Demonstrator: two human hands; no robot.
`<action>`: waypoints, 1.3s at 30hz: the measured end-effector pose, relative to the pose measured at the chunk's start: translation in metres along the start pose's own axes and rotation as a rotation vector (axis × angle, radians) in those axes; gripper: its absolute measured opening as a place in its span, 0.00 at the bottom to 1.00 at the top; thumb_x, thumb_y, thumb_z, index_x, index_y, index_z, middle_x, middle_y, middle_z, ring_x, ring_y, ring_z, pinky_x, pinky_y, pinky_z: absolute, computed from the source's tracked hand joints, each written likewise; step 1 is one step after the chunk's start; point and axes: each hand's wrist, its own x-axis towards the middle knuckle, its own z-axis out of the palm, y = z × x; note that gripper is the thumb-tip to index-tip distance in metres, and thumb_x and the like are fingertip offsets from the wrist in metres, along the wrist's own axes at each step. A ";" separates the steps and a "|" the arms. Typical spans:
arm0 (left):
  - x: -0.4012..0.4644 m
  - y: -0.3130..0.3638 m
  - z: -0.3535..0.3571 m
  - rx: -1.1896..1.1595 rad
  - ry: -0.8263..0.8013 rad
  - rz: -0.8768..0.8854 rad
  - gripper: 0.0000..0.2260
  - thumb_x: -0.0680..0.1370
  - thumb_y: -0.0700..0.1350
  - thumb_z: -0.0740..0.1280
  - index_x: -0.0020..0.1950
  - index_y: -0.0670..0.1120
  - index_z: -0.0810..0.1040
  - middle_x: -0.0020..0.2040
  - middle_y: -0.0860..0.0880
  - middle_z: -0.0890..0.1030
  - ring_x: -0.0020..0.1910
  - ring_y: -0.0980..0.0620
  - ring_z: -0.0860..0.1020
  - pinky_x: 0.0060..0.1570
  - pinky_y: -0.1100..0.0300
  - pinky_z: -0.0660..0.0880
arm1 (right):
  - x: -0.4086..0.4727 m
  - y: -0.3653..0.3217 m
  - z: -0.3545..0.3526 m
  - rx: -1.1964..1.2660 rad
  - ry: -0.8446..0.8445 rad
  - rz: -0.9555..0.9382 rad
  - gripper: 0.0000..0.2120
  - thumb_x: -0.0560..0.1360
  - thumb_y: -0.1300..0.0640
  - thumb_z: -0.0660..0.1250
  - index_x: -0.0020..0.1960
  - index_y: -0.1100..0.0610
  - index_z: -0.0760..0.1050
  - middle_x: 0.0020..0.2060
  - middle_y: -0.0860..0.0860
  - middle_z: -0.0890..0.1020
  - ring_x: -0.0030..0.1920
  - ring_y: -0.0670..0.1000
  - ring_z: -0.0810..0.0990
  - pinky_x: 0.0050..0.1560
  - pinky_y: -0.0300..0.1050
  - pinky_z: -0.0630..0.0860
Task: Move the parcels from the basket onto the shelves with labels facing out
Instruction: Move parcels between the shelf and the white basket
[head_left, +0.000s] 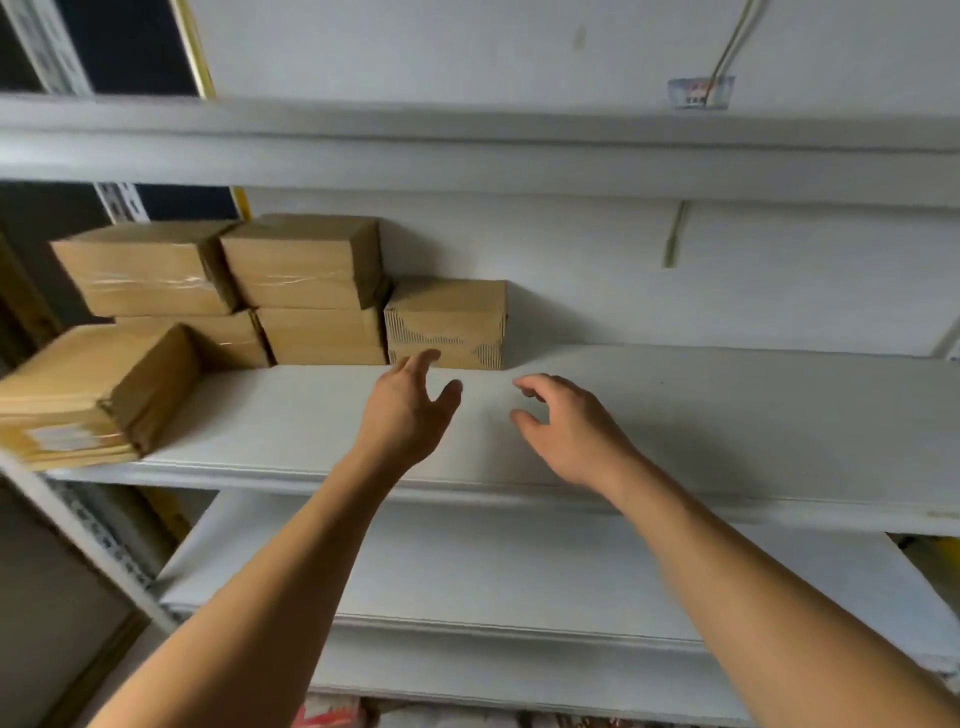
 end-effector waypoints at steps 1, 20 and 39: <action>0.010 -0.006 0.000 0.014 0.009 -0.016 0.26 0.83 0.54 0.68 0.78 0.47 0.71 0.74 0.43 0.76 0.70 0.42 0.76 0.67 0.50 0.74 | 0.013 -0.001 0.004 0.008 -0.012 -0.012 0.22 0.82 0.51 0.68 0.75 0.54 0.74 0.70 0.51 0.78 0.70 0.52 0.76 0.71 0.45 0.71; 0.126 -0.044 0.041 -0.162 0.213 -0.326 0.29 0.78 0.47 0.70 0.78 0.43 0.67 0.69 0.41 0.71 0.67 0.40 0.72 0.70 0.46 0.71 | 0.154 0.028 0.038 0.157 0.017 0.106 0.44 0.81 0.48 0.70 0.86 0.59 0.46 0.82 0.60 0.59 0.82 0.59 0.58 0.80 0.48 0.56; 0.106 -0.027 0.049 -0.495 -0.112 -0.230 0.12 0.82 0.58 0.67 0.58 0.52 0.80 0.51 0.55 0.83 0.50 0.55 0.81 0.48 0.57 0.77 | 0.100 0.022 0.049 0.745 0.229 0.437 0.29 0.78 0.39 0.70 0.74 0.48 0.71 0.63 0.47 0.82 0.61 0.49 0.81 0.55 0.42 0.75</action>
